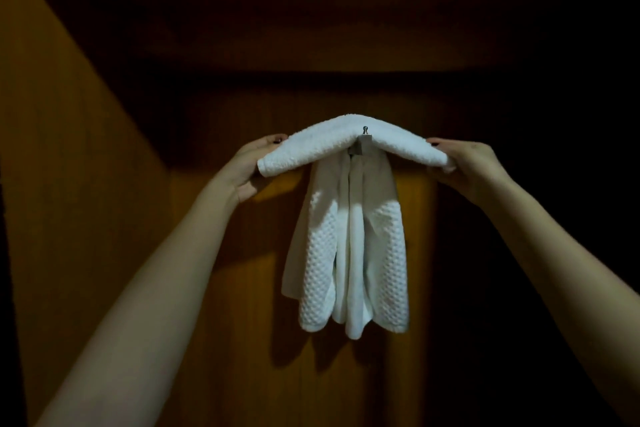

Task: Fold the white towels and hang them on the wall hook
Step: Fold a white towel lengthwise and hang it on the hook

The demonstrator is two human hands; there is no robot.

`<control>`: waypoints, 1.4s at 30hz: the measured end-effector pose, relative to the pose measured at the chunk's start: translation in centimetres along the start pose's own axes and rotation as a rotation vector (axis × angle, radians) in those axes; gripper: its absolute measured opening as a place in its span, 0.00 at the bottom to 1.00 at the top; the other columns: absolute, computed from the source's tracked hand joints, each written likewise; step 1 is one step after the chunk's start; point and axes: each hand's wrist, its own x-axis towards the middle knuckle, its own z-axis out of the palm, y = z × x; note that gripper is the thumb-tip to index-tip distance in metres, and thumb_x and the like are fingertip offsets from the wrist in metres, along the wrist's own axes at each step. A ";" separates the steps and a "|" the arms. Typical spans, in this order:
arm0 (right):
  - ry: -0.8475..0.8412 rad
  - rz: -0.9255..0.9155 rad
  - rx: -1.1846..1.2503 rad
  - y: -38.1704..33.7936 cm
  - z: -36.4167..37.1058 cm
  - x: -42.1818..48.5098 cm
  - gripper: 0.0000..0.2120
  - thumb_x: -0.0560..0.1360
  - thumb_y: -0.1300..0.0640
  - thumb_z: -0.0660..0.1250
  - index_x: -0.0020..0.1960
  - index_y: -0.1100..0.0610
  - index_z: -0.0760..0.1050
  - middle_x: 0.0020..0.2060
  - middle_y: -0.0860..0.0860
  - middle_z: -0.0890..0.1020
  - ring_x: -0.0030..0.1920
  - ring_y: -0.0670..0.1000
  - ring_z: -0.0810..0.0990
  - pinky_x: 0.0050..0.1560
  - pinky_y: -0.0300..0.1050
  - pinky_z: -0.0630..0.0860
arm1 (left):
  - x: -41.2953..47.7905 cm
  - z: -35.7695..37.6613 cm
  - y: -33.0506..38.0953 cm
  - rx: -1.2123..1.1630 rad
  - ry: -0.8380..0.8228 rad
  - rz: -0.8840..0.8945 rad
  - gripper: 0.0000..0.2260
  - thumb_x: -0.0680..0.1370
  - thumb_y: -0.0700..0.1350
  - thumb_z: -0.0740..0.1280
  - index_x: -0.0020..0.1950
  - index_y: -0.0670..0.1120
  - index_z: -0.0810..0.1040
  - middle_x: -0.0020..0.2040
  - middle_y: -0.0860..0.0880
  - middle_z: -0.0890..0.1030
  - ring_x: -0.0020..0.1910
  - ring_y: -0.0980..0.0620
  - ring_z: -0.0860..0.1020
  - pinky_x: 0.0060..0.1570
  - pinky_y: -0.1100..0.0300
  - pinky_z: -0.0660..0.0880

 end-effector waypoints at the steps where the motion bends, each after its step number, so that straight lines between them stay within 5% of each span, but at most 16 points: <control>1: -0.010 0.028 0.022 0.9 0.2 -0.5 0.11 0.74 0.71 0.63 0.55 0.70 0.77 0.43 0.58 0.81 0.30 0.45 0.80 0.28 0.36 0.75 | -0.2 -0.1 -0.7 0.014 0.001 -0.007 0.09 0.78 0.33 0.62 0.57 0.40 0.74 0.37 0.51 0.83 0.33 0.59 0.79 0.31 0.67 0.75; 8: -0.127 0.243 0.280 5.0 2.6 -5.2 0.07 0.73 0.72 0.63 0.40 0.65 0.78 0.28 0.51 0.80 0.29 0.44 0.77 0.29 0.34 0.74 | -2.9 2.2 -5.6 -0.104 0.079 -0.014 0.08 0.77 0.32 0.62 0.51 0.42 0.77 0.41 0.47 0.82 0.35 0.55 0.81 0.34 0.65 0.78; 15: -0.067 0.303 0.389 5.6 3.8 -8.2 0.05 0.74 0.71 0.65 0.40 0.66 0.77 0.29 0.55 0.78 0.28 0.47 0.76 0.26 0.35 0.73 | -5.6 5.0 -7.5 -0.340 0.128 -0.115 0.09 0.77 0.30 0.60 0.51 0.38 0.77 0.38 0.43 0.83 0.32 0.54 0.81 0.30 0.66 0.77; 22: -0.048 0.300 0.513 6.4 5.3 -9.6 0.05 0.73 0.67 0.68 0.39 0.63 0.78 0.31 0.55 0.75 0.33 0.47 0.75 0.34 0.36 0.76 | -6.9 5.9 -7.5 -0.601 0.140 -0.137 0.06 0.78 0.34 0.62 0.52 0.36 0.77 0.47 0.38 0.82 0.41 0.46 0.82 0.39 0.60 0.81; 27: -0.074 0.258 0.478 5.5 4.6 -11.1 0.09 0.74 0.54 0.72 0.41 0.61 0.80 0.29 0.52 0.80 0.31 0.47 0.80 0.38 0.39 0.78 | -8.6 5.0 -6.5 -0.485 0.059 -0.119 0.19 0.71 0.46 0.71 0.59 0.38 0.75 0.48 0.40 0.82 0.43 0.48 0.82 0.46 0.57 0.80; 30: -0.072 0.248 0.372 4.5 4.9 -12.5 0.13 0.75 0.51 0.70 0.48 0.62 0.77 0.35 0.54 0.78 0.35 0.49 0.82 0.40 0.41 0.80 | -10.3 5.9 -5.4 -0.343 0.072 -0.135 0.14 0.76 0.43 0.69 0.59 0.41 0.75 0.47 0.41 0.82 0.43 0.48 0.82 0.45 0.56 0.80; 36: -0.101 0.255 0.199 3.3 5.3 -17.8 0.16 0.76 0.55 0.70 0.60 0.61 0.76 0.41 0.55 0.82 0.40 0.54 0.83 0.45 0.44 0.81 | -17.1 5.9 -2.6 -0.056 0.155 -0.182 0.14 0.75 0.44 0.70 0.60 0.49 0.75 0.55 0.46 0.79 0.53 0.46 0.80 0.50 0.53 0.80; 42: -0.198 0.421 0.015 5.6 9.2 -28.6 0.17 0.79 0.61 0.65 0.66 0.65 0.69 0.36 0.53 0.76 0.28 0.47 0.76 0.31 0.39 0.76 | -29.7 3.2 -1.7 0.402 0.243 -0.254 0.16 0.77 0.49 0.68 0.63 0.50 0.73 0.58 0.50 0.77 0.56 0.52 0.78 0.54 0.55 0.79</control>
